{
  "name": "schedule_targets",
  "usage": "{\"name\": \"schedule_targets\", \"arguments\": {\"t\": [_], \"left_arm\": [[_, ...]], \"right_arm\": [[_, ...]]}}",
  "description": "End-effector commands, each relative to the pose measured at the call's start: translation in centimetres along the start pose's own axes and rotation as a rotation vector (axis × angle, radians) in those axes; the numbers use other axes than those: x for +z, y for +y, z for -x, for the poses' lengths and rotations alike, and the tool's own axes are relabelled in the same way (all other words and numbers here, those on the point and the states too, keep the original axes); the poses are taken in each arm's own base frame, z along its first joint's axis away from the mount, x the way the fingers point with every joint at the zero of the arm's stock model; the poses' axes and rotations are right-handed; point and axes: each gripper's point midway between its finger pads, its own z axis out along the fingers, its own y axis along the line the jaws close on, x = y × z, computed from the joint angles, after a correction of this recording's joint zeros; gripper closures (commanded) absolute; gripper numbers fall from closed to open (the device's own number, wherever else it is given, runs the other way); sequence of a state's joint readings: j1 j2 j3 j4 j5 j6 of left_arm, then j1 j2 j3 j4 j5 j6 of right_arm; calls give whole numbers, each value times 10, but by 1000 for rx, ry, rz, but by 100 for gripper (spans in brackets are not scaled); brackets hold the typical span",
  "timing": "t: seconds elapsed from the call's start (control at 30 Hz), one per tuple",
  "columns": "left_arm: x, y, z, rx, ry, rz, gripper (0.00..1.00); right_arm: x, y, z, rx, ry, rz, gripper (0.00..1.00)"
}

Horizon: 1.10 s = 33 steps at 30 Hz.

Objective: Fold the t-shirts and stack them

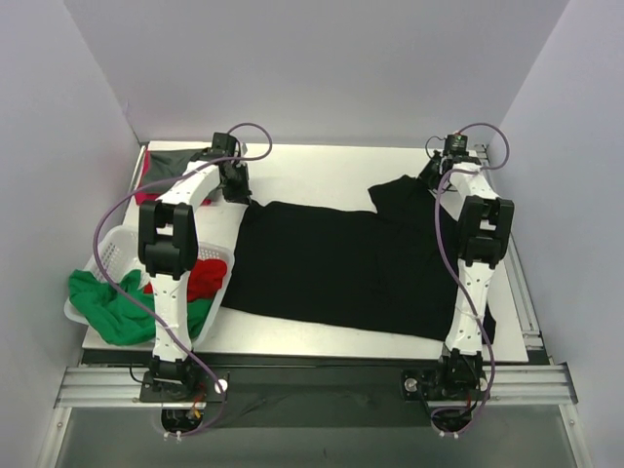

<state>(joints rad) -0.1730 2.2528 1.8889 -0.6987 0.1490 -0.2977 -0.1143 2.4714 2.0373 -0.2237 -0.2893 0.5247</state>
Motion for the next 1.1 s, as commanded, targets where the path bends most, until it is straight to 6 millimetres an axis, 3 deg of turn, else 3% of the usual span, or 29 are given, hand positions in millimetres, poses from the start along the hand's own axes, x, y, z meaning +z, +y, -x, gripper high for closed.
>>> {"name": "schedule_targets", "arguments": {"t": [0.0, 0.43, 0.57, 0.73, 0.9, 1.07], "left_arm": [[-35, -10, 27, 25, -98, -24, 100], [-31, -16, 46, 46, -113, -37, 100], [-37, -16, 46, 63, -123, -39, 100], [-39, -12, 31, 88, -98, -39, 100], [-41, -12, 30, 96, -116, -44, 100], [-37, -16, 40, 95, -125, -55, 100]], "right_arm": [[-50, 30, 39, -10, -119, 86, 100], [-107, 36, 64, 27, -225, 124, 100], [-122, 36, 55, 38, -218, 130, 100], [-157, 40, 42, 47, -221, 151, 100], [-193, 37, 28, 42, -241, 152, 100], [-212, 20, 29, 46, -278, 118, 100]]}}
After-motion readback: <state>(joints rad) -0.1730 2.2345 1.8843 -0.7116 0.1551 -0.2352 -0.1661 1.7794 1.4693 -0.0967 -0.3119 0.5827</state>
